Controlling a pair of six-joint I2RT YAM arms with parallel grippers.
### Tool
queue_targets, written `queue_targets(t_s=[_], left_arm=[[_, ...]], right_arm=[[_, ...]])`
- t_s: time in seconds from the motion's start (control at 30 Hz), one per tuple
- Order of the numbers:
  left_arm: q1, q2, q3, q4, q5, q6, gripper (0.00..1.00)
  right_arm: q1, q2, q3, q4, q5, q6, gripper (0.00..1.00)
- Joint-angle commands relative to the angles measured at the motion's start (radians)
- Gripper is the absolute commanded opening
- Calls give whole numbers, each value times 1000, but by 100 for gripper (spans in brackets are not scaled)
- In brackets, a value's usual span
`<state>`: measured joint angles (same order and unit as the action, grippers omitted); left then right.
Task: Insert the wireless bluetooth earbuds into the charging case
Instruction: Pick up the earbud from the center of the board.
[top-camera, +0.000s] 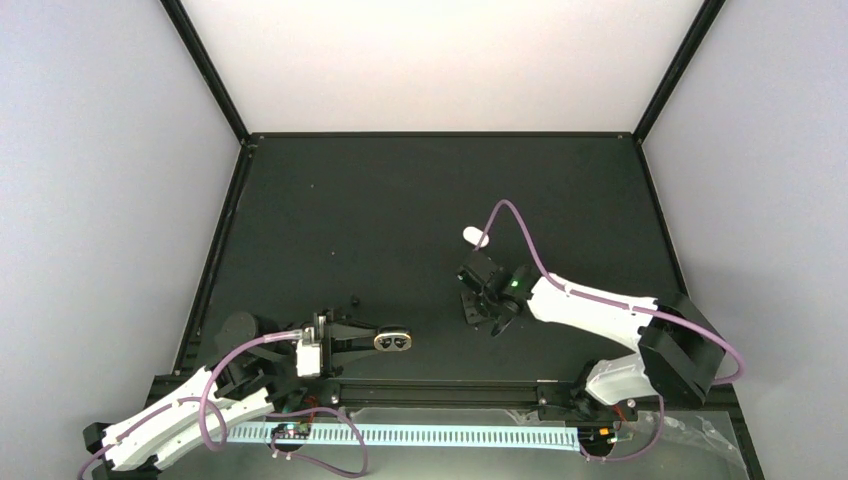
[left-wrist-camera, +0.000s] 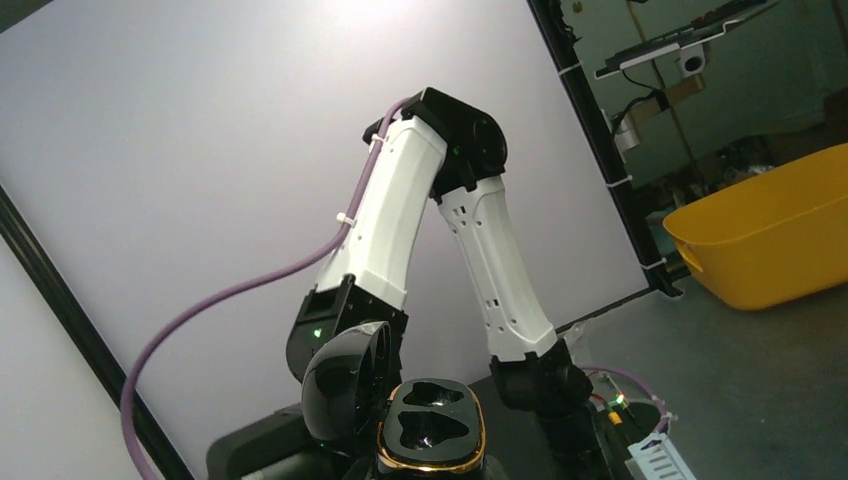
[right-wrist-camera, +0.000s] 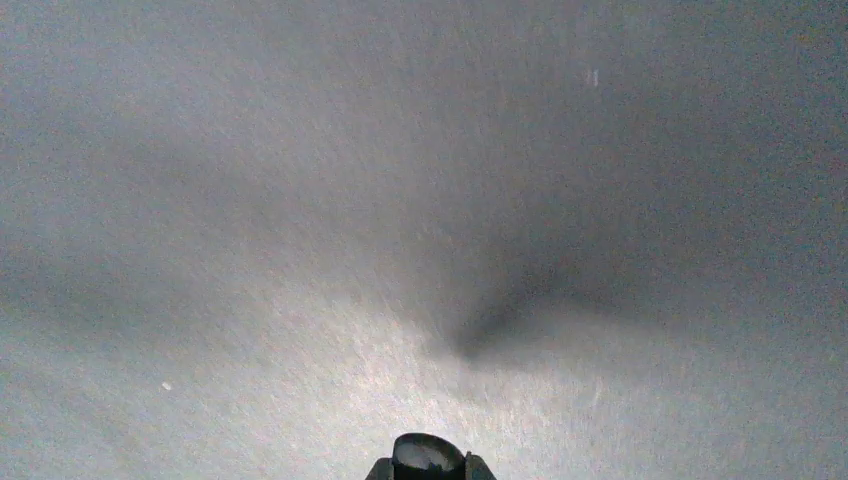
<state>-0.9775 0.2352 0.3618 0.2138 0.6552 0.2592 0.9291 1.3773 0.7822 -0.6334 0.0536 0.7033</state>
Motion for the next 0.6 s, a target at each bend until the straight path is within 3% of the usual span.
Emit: queue_targets(t_s=[0.0, 0.37, 0.57], left_arm=[[-6, -10, 6, -8, -31, 17, 2], [-6, 43, 16, 62, -94, 24, 2], [-6, 129, 49, 157, -143, 59, 2]], right_arm=[[-10, -32, 62, 74, 93, -90, 11], [-10, -431, 4, 355, 197, -354, 10], [-11, -577, 46, 426, 185, -539, 11]])
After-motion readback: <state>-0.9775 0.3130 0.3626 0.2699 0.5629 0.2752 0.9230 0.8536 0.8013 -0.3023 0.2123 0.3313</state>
